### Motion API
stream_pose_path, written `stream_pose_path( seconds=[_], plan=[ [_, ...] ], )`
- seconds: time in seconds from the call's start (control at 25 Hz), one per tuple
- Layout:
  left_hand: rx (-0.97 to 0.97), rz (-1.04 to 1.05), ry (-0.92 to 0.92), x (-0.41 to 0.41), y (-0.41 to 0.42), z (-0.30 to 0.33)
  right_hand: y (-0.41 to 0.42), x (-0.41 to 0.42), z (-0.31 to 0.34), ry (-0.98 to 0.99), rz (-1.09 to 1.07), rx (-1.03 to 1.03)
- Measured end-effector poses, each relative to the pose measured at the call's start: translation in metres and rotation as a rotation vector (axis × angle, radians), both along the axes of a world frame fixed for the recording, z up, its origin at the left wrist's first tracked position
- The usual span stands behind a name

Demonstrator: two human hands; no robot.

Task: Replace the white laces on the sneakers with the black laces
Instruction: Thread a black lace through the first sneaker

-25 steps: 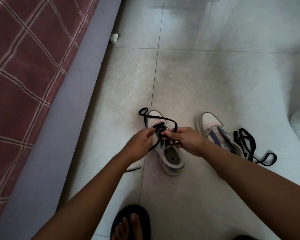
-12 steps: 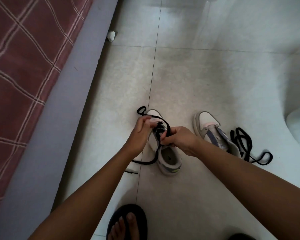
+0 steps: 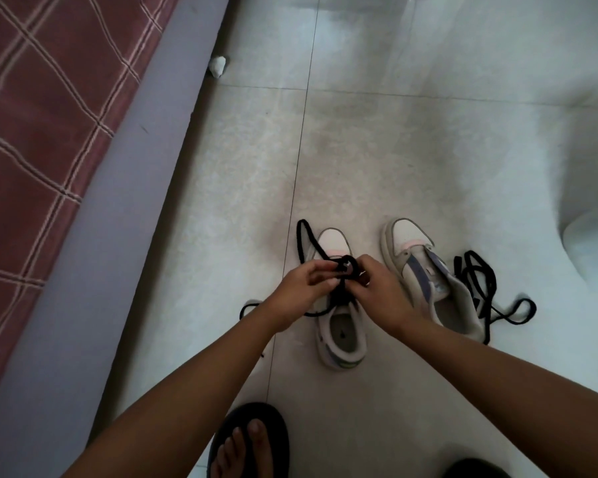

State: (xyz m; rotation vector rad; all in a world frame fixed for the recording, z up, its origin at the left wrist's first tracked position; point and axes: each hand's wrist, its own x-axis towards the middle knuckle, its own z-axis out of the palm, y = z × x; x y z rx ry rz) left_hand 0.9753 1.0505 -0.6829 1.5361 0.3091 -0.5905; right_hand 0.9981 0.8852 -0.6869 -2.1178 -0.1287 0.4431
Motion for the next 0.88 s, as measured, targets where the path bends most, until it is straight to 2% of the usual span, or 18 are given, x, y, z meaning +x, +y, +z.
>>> stream_pose_path(
  seconds=[0.2,0.28,0.36,0.44,0.48,0.56,0.64,0.76,0.88],
  plan=[
    [0.173,0.027,-0.060,0.007,-0.002,0.006,0.000,-0.001,0.003,0.224,-0.152,0.258],
    [0.429,-0.119,-0.219,0.012,0.002,0.007,0.000,-0.003,0.003,0.270,-0.182,0.275],
    [0.807,-0.377,-0.476,0.018,0.008,0.007,-0.002,-0.010,0.003,0.305,-0.225,0.281],
    [1.021,-0.468,-0.572,0.023,0.015,0.001,-0.007,-0.016,0.005,0.390,-0.273,0.346],
    [1.034,-0.415,-0.534,0.024,0.015,-0.004,-0.010,-0.016,0.006,0.452,-0.283,0.379],
    [0.885,-0.162,-0.345,0.028,0.016,-0.007,-0.016,-0.014,0.009,0.555,-0.255,0.393],
    [0.794,-0.049,-0.188,0.030,0.022,-0.012,-0.020,-0.014,0.010,0.576,-0.217,0.370],
    [1.075,-0.240,-0.269,0.033,0.045,-0.019,-0.022,-0.018,0.012,0.579,-0.194,0.348],
    [1.102,-0.279,-0.240,0.033,0.059,-0.027,-0.024,-0.024,0.011,0.587,-0.211,0.348]
  ],
)
